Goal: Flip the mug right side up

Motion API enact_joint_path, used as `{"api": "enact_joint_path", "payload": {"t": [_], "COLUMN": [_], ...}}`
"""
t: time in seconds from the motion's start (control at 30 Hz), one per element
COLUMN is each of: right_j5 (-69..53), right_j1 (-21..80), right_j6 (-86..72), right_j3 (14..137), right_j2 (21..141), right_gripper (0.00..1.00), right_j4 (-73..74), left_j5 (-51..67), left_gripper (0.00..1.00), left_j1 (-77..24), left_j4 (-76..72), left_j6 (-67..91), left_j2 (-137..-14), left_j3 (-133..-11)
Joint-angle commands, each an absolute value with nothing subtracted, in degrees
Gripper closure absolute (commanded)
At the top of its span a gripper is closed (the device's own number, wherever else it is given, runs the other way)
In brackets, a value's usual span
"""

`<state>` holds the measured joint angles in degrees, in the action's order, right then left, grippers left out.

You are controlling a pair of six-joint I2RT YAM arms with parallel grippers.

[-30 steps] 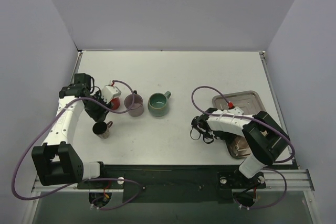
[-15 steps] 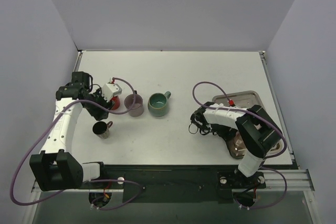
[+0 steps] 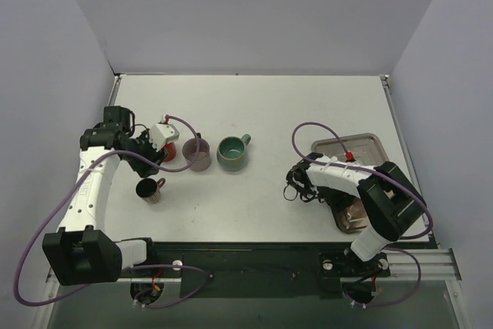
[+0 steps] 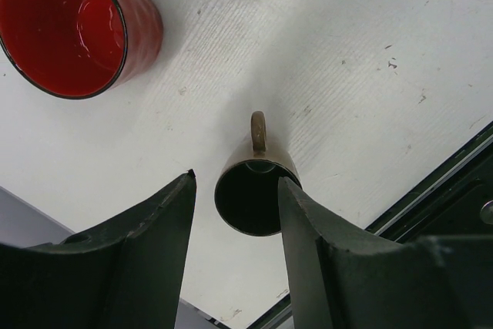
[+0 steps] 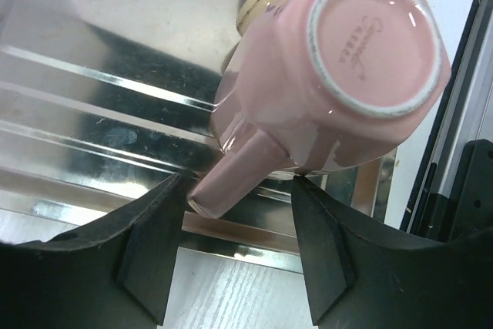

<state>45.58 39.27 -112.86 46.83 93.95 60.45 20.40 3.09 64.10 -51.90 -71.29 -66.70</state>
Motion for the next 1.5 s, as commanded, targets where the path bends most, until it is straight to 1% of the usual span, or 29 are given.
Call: {"api": "enact_joint_path", "payload": {"t": [0.0, 0.2, 0.23, 0.27, 0.37, 0.47, 0.5, 0.6, 0.63, 0.67, 0.7, 0.83, 0.93, 0.97, 1.0, 1.1, 1.17, 1.23, 1.27, 1.3, 1.33, 1.37, 1.4, 1.43, 1.47], "right_j5": [45.6, 45.2, 44.7, 43.6, 43.0, 42.7, 42.7, 42.6, 42.7, 43.1, 44.3, 49.6, 54.4, 55.9, 56.4, 59.5, 62.8, 64.9, 65.3, 65.4, 65.1, 64.6, 62.8, 61.4, 58.8], "right_j1": [37.7, 36.4, 36.0, 34.9, 33.8, 32.9, 32.7, 32.4, 32.4, 32.6, 32.9, 36.5, 43.2, 45.4, 46.0, 49.7, 53.5, 56.5, 57.3, 59.0, 60.2, 61.7, 63.4, 64.2, 65.6], "right_j6": [-115.7, -115.4, -115.3, -115.2, -114.6, -113.7, -113.3, -112.8, -111.2, -109.7, -106.7, -100.8, -100.5, -99.2, -97.2, -89.9, -85.1, -79.3, -75.2, -72.6, -68.4, -65.6, -60.5, -57.9, -53.0], "right_j3": [45.1, 41.8, 40.4, 39.6, 37.7, 37.2, 37.2, 36.5, 36.6, 37.0, 37.2, 40.3, 45.0, 45.9, 47.3, 51.0, 53.0, 54.9, 55.4, 56.3, 56.9, 57.3, 57.3, 56.9, 56.5], "right_j2": [89.5, 83.9, 83.3, 82.5, 80.4, 79.5, 79.3, 78.9, 78.5, 77.2, 76.4, 70.2, 65.7, 65.0, 64.3, 62.8, 61.7, 59.7, 58.7, 57.1, 56.0, 53.8, 52.8, 50.5, 49.6], "right_gripper": [0.48, 0.48, 0.50, 0.54, 0.72, 0.74, 0.78, 0.84, 0.93, 0.97, 1.00, 1.00, 1.00, 1.00, 1.00, 1.00, 1.00, 1.00, 1.00, 1.00, 1.00, 1.00, 1.00, 1.00, 1.00], "right_j4": [64.1, 62.4, 61.0, 60.0, 57.1, 56.2, 55.8, 55.2, 54.7, 54.1, 53.4, 53.8, 56.9, 57.4, 57.3, 54.8, 53.2, 50.4, 47.9, 46.2, 42.1, 40.0, 34.0, 30.7, 23.6], "left_j5": [22.9, 23.1, 23.3, 23.4, 23.5, 23.6, 23.6, 24.0, 24.6, 26.3, 27.3, 35.9, 41.1, 41.8, 43.6, 46.3, 50.7, 53.6, 54.3, 55.8, 56.9, 58.8, 59.8, 61.9, 62.7], "left_gripper": [0.43, 0.43, 0.43, 0.43, 0.43, 0.43, 0.43, 0.43, 0.43, 0.43, 0.43, 0.42, 0.41, 0.40, 0.40, 0.40, 0.41, 0.41, 0.41, 0.40, 0.39, 0.37, 0.36, 0.35, 0.33], "left_j1": [2.9, 2.9, 2.9, 2.9, 2.9, 2.9, 2.9, 2.9, 2.9, 2.9, 2.9, 2.5, 0.4, 0.5, -2.2, -5.6, -7.3, -8.2, -8.4, -8.5, -8.4, -8.6, -8.6, -8.7, -8.7], "left_j4": [65.3, 65.4, 65.4, 65.3, 64.8, 64.9, 65.1, 65.4, 65.8, 67.3, 68.1, 74.1, 76.5, 76.8, 76.9, 75.5, 72.6, 66.4, 64.4, 59.5, 56.9, 50.7, 47.0, 40.0, 35.2], "left_j6": [-53.3, -53.4, -53.5, -53.7, -53.8, -53.8, -54.0, -54.0, -54.0, -54.1, -54.4, -55.6, -55.3, -54.2, -53.3, -46.1, -39.8, -32.5, -26.2, -23.3, -16.2, -13.0, -5.4, -0.8, 7.3], "left_j2": [-69.3, -68.4, -68.0, -67.9, -67.4, -67.4, -67.4, -67.0, -67.0, -66.9, -66.9, -67.7, -68.0, -68.0, -68.1, -68.4, -67.9, -66.7, -65.5, -65.0, -63.4, -62.3, -60.8, -59.8, -58.0], "left_j3": [-69.0, -68.8, -68.8, -68.6, -68.1, -68.4, -68.4, -68.6, -68.7, -69.3, -69.6, -73.2, -74.6, -75.3, -75.6, -76.6, -76.8, -77.1, -77.1, -76.7, -76.5, -75.2, -73.6, -72.6, -70.2]}}
